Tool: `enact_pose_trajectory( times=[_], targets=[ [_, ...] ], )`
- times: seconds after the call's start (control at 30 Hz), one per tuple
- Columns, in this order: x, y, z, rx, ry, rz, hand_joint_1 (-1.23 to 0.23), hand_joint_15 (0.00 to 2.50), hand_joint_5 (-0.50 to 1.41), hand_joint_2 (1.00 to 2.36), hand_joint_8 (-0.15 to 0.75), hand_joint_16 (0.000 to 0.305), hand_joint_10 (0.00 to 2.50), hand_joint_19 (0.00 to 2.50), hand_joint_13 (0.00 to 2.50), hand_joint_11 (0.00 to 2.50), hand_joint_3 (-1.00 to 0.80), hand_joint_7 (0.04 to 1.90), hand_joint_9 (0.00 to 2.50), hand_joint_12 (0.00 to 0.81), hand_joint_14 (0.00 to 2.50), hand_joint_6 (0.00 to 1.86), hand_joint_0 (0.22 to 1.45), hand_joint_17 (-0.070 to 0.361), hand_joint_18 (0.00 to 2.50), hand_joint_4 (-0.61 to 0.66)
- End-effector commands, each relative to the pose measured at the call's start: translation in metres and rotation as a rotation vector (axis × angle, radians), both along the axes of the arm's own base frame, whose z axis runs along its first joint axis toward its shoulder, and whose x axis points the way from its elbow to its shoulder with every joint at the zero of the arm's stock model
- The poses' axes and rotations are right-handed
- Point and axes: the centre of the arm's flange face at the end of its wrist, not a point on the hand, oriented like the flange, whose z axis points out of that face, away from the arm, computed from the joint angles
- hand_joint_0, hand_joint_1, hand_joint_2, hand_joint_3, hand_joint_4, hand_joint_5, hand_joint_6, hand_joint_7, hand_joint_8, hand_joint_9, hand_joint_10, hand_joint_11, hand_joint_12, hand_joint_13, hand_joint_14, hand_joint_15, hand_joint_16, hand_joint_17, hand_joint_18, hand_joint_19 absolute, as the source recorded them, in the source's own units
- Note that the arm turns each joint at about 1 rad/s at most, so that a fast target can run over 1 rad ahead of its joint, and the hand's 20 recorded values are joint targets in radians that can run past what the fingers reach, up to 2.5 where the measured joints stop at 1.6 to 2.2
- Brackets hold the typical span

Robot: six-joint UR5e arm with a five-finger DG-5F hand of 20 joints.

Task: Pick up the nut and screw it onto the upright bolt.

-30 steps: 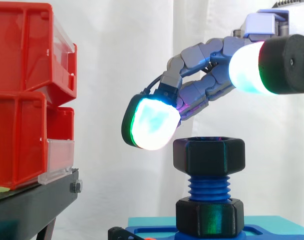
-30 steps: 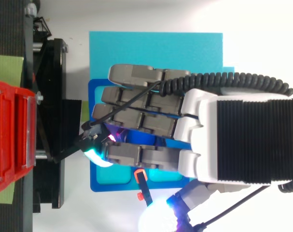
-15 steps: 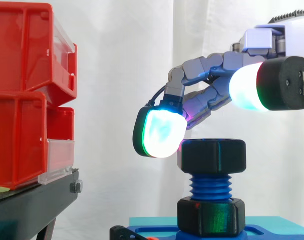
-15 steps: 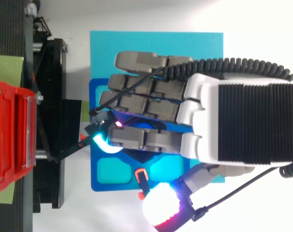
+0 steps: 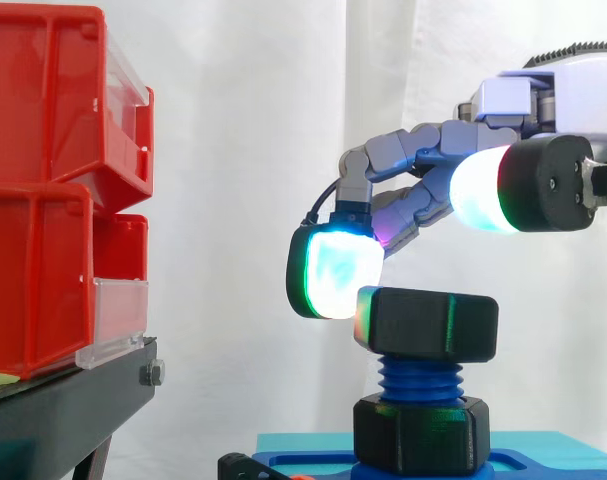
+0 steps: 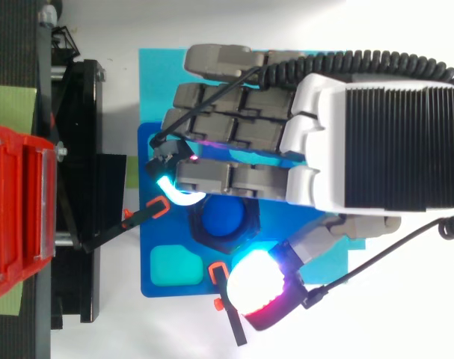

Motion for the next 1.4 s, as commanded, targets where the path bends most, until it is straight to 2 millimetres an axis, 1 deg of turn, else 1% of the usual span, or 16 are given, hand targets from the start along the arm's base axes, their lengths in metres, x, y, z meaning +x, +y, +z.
enact_pose_trajectory(
  times=[0.0,0.13,0.27,0.37,0.5,0.73,0.83,0.87,0.9,0.93,0.97,1.0,1.17,1.27,1.33,1.37],
  targets=[
    [0.000,-0.004,0.000,-0.002,-0.001,0.000,-0.21,0.00,-0.08,1.00,0.243,0.022,0.00,0.00,0.67,0.00,-0.50,1.17,0.69,0.238,0.00,0.64,0.50,0.050,0.32,0.14],
    [0.000,-0.007,0.000,-0.002,-0.001,-0.001,-0.22,0.00,-0.06,1.00,0.249,0.021,0.00,0.00,0.71,0.00,-0.50,1.17,0.75,0.230,0.00,0.67,0.51,0.047,0.36,0.13],
    [-0.001,-0.011,0.000,-0.003,0.004,-0.007,-0.23,0.00,-0.02,1.00,0.253,0.018,0.00,0.00,0.77,0.00,-0.50,1.27,0.86,0.215,0.00,0.65,0.52,0.042,0.43,0.13],
    [-0.001,-0.015,0.000,-0.003,0.004,-0.004,-0.25,0.00,0.00,1.00,0.259,0.015,0.00,0.00,0.84,0.00,-0.50,1.31,0.98,0.196,0.00,0.64,0.52,0.035,0.49,0.13],
    [-0.002,-0.019,0.001,-0.003,0.000,0.005,-0.26,0.00,0.03,1.00,0.257,0.012,0.00,0.00,0.93,0.00,-0.50,1.31,1.13,0.173,0.00,0.63,0.53,0.027,0.58,0.11],
    [0.000,-0.024,0.006,-0.003,-0.009,0.006,-0.27,0.00,0.05,1.00,0.259,0.010,0.00,0.00,1.00,0.00,-0.50,1.34,1.35,0.154,0.00,0.63,0.53,0.022,0.65,0.08],
    [0.000,-0.028,0.007,-0.003,-0.015,0.009,-0.27,0.00,0.05,1.00,0.255,0.010,0.00,0.00,1.02,0.00,-0.50,1.35,1.37,0.153,0.00,0.62,0.53,0.022,0.66,0.09],
    [0.000,-0.027,0.009,-0.003,-0.018,0.011,-0.27,0.00,0.05,1.00,0.256,0.010,0.00,0.00,1.02,0.00,-0.50,1.39,1.38,0.156,0.00,0.60,0.53,0.022,0.66,0.10],
    [0.001,-0.028,0.009,-0.003,-0.016,0.011,-0.27,0.00,0.05,1.00,0.260,0.010,0.00,0.00,1.02,0.00,-0.50,1.46,1.38,0.155,0.00,0.55,0.53,0.022,0.67,0.14],
    [0.002,-0.029,0.014,-0.002,-0.026,0.012,-0.27,0.00,0.06,1.00,0.261,0.010,0.00,0.00,1.01,0.00,-0.50,1.52,1.38,0.158,0.00,0.52,0.53,0.022,0.67,0.14],
    [0.004,-0.028,0.017,-0.002,-0.032,0.015,-0.27,0.00,0.05,1.00,0.262,0.010,0.00,0.00,1.01,0.00,-0.50,1.52,1.37,0.158,0.00,0.50,0.53,0.023,0.67,0.16],
    [0.005,-0.029,0.022,-0.001,-0.041,0.019,-0.27,0.00,0.03,1.00,0.265,0.010,0.00,0.00,1.01,0.00,-0.50,1.44,1.35,0.159,0.00,0.50,0.53,0.023,0.67,0.16],
    [0.010,-0.027,0.041,-0.017,-0.052,0.031,-0.27,0.00,0.00,1.00,0.269,0.013,0.00,0.02,0.98,0.00,-0.50,1.38,1.33,0.166,0.00,0.50,0.52,0.030,0.66,0.16],
    [0.010,-0.025,0.042,-0.025,-0.055,0.030,-0.27,0.00,-0.03,1.00,0.271,0.015,0.00,0.03,0.98,0.00,-0.50,1.20,1.30,0.173,0.00,0.50,0.52,0.034,0.65,0.19],
    [0.011,-0.022,0.041,-0.031,-0.056,0.035,-0.26,0.00,-0.04,1.00,0.265,0.016,0.00,0.04,0.97,0.00,-0.50,1.13,1.28,0.178,0.00,0.50,0.52,0.036,0.64,0.20],
    [0.011,-0.020,0.041,-0.031,-0.059,0.038,-0.26,0.00,-0.05,1.00,0.261,0.017,0.00,0.04,0.96,0.00,-0.50,1.05,1.26,0.180,0.00,0.50,0.52,0.038,0.64,0.22]
  ],
)
